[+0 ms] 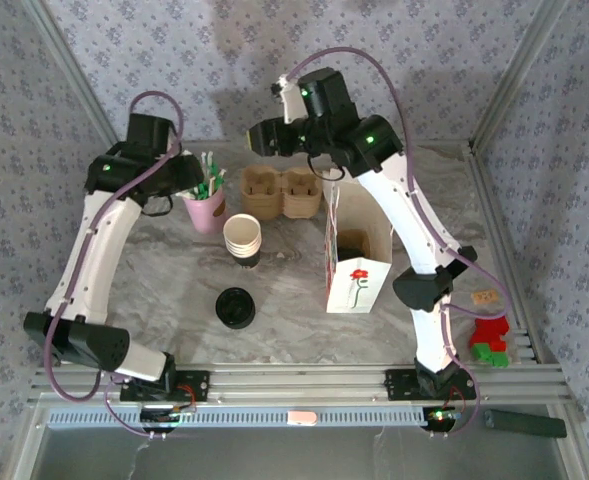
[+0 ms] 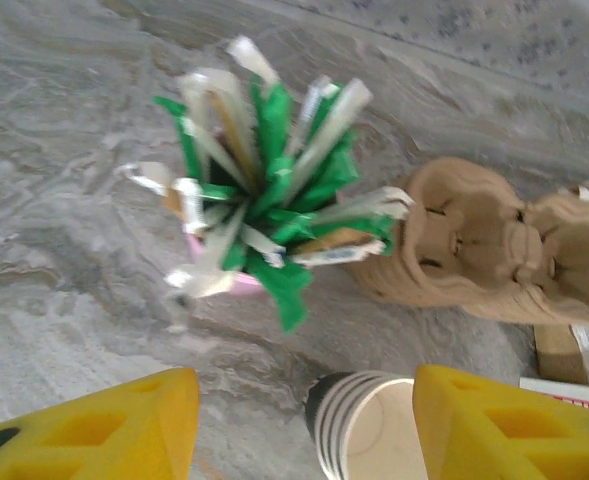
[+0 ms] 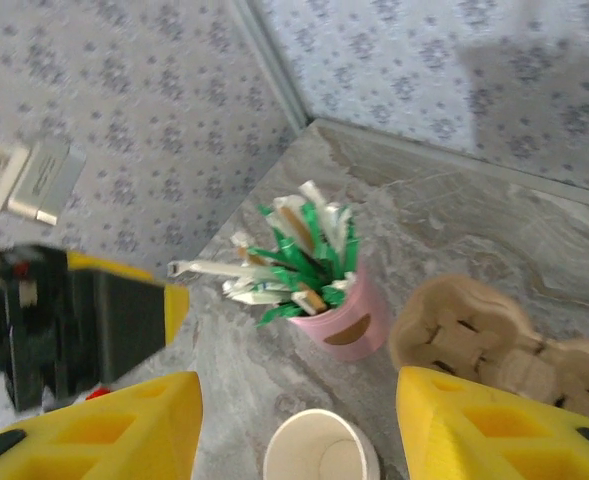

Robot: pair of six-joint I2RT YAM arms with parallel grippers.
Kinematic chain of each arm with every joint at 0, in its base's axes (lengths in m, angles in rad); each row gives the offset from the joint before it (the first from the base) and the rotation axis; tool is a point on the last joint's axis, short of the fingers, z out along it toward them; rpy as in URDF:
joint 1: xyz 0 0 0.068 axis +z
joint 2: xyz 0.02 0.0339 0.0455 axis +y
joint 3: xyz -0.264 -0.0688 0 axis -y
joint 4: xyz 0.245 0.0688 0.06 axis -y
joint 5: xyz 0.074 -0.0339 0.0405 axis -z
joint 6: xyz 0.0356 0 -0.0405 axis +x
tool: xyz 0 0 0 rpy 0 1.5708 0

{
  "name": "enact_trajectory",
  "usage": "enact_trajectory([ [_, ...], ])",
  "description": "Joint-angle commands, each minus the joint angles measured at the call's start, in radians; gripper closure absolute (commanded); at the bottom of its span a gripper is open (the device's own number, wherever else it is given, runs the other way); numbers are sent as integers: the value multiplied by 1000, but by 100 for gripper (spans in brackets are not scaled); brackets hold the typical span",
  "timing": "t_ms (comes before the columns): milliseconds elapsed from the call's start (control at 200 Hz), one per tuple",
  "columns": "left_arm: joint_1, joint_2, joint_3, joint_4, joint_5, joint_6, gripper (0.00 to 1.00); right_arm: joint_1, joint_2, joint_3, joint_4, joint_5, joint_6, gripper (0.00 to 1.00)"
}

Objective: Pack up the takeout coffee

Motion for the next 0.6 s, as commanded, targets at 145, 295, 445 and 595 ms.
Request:
enact_trajectory([
  [145,-90,153,134,-27,-91,-29,45,-64,4,16,-24,-13,89,44],
  [295,-115,246,223,-77,-152,-25,52,-79,-2,14,-32,-22,95,44],
  [445,-123,326,294,-118,-216,-10,58,-79,-9,3,-37,-27,96,44],
  [595,-126,409,367,-156,-253,13,59,-85,-17,-5,-34,-29,94,44],
])
